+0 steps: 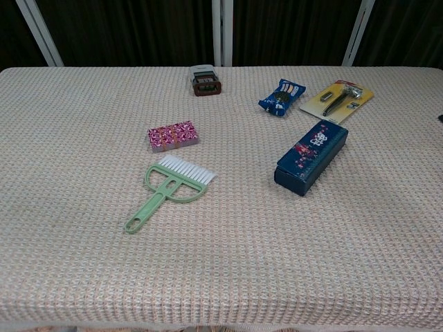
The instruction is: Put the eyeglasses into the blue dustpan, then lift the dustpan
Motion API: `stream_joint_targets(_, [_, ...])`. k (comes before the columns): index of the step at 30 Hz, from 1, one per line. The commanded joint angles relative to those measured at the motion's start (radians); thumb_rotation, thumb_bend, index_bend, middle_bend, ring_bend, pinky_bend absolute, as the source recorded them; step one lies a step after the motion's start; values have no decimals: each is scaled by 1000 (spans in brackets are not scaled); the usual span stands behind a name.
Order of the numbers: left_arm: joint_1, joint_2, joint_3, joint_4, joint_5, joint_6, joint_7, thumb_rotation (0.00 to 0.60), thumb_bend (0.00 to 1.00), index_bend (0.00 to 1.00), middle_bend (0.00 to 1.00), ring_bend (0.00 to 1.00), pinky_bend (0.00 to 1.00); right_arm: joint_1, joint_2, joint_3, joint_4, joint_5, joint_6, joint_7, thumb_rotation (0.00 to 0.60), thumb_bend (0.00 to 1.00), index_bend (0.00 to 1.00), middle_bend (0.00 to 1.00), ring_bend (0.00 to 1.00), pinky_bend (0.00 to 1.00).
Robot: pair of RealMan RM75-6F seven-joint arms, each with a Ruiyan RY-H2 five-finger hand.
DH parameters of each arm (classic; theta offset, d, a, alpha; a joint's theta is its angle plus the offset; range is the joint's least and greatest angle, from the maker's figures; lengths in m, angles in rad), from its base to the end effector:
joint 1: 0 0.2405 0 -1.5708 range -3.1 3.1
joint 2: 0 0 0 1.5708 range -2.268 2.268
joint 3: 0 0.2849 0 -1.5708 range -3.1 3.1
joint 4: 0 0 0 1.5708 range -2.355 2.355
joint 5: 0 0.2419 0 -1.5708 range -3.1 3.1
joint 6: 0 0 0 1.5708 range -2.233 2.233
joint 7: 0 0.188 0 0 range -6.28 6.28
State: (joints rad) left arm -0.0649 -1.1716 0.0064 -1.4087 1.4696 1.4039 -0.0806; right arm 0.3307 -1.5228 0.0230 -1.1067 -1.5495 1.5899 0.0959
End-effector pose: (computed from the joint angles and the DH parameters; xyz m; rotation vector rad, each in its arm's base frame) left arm -0.4115 0.2099 0.1289 -1.4171 -0.9714 -0.7348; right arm -0.3201 -0.3137 0.0528 1.5012 -0.6633 1.1618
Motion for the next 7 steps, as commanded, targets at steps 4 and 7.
stream_joint_targets(4, [-2,-14,-13,7,57,68,-6,600,77,75,61,80,241,-211,273,-6,-337,176,39,-160,600,176,0,0,0,0])
stream_joint_targets(7, [-5,-20,-19,20,87,102,-18,600,77,72,61,80,240,-230,281,1,-352,203,18,-138,600,176,0,0,0,0])
